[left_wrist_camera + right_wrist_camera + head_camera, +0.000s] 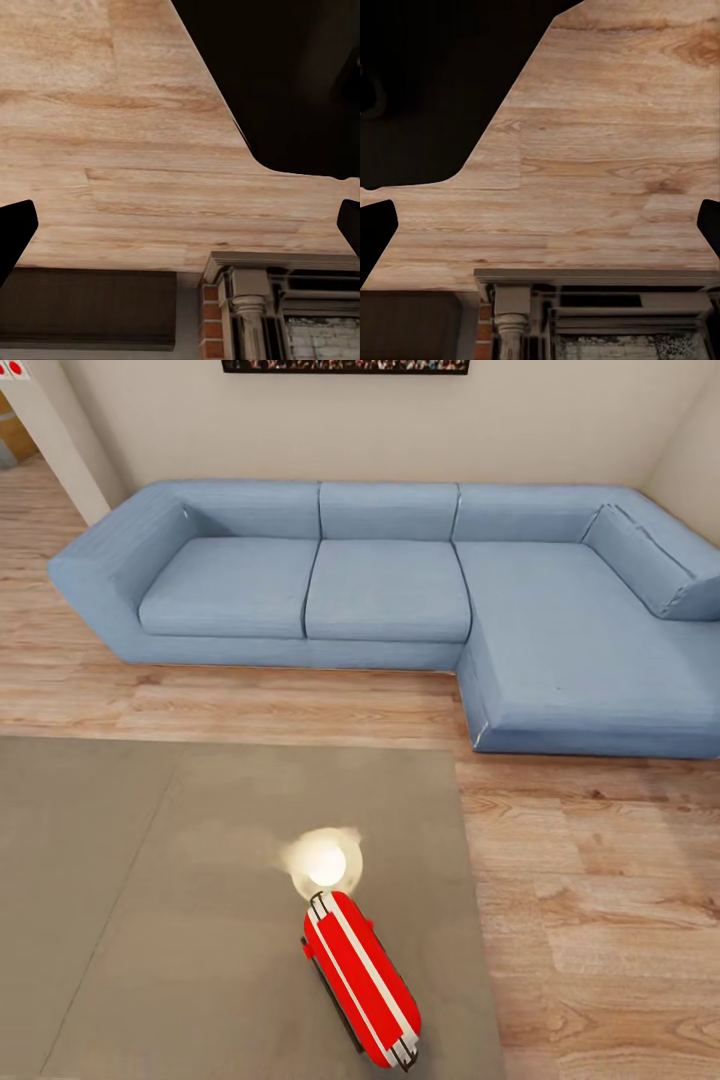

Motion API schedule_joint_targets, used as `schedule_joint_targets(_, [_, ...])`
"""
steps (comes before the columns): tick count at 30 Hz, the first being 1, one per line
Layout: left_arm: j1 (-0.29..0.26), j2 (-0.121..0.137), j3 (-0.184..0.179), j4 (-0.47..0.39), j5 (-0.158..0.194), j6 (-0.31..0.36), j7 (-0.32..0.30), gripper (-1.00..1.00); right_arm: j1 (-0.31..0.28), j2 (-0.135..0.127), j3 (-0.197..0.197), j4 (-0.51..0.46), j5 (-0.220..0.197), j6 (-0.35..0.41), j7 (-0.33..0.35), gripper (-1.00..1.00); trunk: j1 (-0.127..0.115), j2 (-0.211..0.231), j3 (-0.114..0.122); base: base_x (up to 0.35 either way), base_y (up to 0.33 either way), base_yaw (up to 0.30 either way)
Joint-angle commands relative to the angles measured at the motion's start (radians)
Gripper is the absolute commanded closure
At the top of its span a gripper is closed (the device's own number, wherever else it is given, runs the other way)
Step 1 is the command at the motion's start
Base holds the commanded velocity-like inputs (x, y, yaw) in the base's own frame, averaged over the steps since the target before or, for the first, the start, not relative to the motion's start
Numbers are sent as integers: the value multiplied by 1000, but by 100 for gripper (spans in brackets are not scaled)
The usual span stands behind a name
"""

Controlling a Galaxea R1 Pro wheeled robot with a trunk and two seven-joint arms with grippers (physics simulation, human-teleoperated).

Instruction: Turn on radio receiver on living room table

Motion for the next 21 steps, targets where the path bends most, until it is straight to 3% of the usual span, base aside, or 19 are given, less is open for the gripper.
schedule_joint_targets(1, [0, 0, 0, 0, 0, 0, 0, -100, 0, 0, 0, 0, 0, 0, 0, -100, 0, 0, 0, 0, 0, 0])
schedule_joint_targets(15, [0, 6, -6, -22, -1, -13, -4, -100, 1, -6, -4, -28, -2, -13, 7, -100, 0, 0, 0, 0, 0, 0])
schedule_joint_targets(19, [0, 9, -6, -117, -1, -61, -52, -100, 1, -16, -2, -164, -3, -22, 10, -100, 0, 0, 0, 0, 0, 0])
schedule_joint_targets(21, [0, 15, -6, -201, 0, -64, -116, -100, 1, -48, -3, -261, -5, -11, 11, -100, 0, 0, 0, 0, 0, 0])
